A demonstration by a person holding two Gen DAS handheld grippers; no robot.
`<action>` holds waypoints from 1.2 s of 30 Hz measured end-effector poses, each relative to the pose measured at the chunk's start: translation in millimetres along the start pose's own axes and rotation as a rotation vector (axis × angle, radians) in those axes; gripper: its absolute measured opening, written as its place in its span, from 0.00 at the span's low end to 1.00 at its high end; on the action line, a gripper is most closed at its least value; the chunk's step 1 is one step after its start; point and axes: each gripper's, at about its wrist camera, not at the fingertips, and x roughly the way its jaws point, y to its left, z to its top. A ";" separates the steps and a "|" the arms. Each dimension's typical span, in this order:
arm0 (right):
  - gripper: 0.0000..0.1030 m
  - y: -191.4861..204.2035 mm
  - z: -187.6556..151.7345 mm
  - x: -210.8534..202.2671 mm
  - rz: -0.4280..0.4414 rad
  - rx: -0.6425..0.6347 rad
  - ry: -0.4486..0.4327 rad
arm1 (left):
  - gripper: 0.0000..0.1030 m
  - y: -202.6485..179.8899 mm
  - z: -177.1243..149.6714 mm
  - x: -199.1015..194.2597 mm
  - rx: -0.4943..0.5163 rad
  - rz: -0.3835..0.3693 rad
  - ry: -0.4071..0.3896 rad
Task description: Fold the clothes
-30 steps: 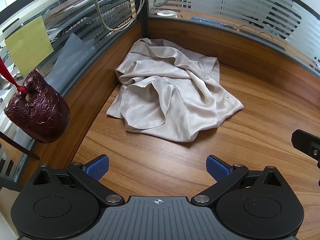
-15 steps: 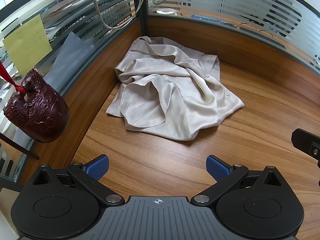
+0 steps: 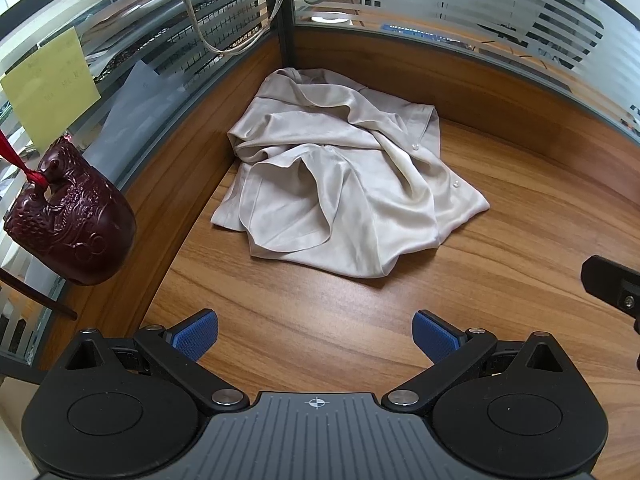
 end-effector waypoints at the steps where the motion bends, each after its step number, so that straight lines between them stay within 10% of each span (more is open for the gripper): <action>1: 1.00 -0.4 0.2 2.2 0.013 0.003 0.008 | 1.00 1.3 0.4 1.0 -0.002 -0.003 0.000; 22: 0.95 43.6 13.9 178.3 0.217 -0.216 0.165 | 1.00 58.4 -6.4 42.8 -0.054 -0.044 0.027; 28: 0.70 53.9 23.9 230.7 0.189 -0.236 0.237 | 1.00 63.8 -5.6 55.5 -0.037 -0.018 0.044; 32: 0.13 51.6 27.0 249.6 0.197 -0.232 0.292 | 1.00 66.7 -4.0 62.4 -0.054 -0.040 0.052; 36: 0.01 37.9 25.5 248.5 0.190 -0.224 0.297 | 1.00 62.5 -0.7 65.3 -0.039 -0.051 0.042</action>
